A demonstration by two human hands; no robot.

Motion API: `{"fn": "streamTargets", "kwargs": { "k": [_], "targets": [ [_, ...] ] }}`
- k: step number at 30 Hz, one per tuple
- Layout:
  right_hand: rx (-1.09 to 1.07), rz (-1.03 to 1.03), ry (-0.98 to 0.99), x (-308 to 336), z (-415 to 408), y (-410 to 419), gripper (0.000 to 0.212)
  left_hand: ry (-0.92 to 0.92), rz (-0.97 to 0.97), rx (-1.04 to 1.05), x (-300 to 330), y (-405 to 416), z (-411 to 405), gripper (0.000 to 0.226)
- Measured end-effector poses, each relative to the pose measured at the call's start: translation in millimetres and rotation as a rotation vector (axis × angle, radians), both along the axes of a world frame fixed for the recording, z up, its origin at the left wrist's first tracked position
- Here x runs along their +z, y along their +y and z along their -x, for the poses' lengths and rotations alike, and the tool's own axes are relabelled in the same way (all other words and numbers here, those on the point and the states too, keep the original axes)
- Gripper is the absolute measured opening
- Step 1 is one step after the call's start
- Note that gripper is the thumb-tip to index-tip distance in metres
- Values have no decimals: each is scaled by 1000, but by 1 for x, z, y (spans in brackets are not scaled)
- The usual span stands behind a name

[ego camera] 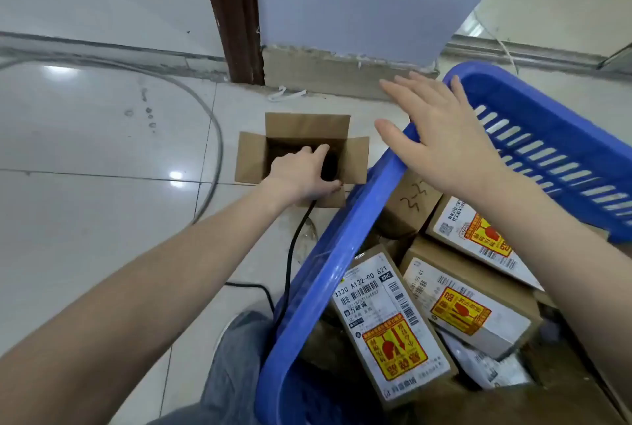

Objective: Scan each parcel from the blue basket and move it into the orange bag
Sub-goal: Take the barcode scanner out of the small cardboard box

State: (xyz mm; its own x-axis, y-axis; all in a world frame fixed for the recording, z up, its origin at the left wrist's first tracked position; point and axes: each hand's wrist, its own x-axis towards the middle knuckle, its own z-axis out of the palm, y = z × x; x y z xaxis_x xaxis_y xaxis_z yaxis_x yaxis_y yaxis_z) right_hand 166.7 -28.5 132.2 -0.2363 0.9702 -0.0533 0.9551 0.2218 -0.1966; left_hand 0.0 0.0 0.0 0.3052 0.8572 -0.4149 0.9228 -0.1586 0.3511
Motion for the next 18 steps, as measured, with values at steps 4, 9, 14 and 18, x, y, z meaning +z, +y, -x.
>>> {"fn": "streamTargets", "kwargs": {
  "k": [4,9,14,18],
  "targets": [
    [14,-50,2,0,0,-2,54,100,93,-26,-5,-2,-8,69],
    [0,-87,12,0,1,-3,50,-8,133,23,-5,-4,-13,36],
    [19,-117,2,9,1,-9,43,-77,15,93,16,-13,-8,30],
    [0,-128,-10,31,0,-23,40,-121,-90,83,55,-19,-3,27]
  ]
}}
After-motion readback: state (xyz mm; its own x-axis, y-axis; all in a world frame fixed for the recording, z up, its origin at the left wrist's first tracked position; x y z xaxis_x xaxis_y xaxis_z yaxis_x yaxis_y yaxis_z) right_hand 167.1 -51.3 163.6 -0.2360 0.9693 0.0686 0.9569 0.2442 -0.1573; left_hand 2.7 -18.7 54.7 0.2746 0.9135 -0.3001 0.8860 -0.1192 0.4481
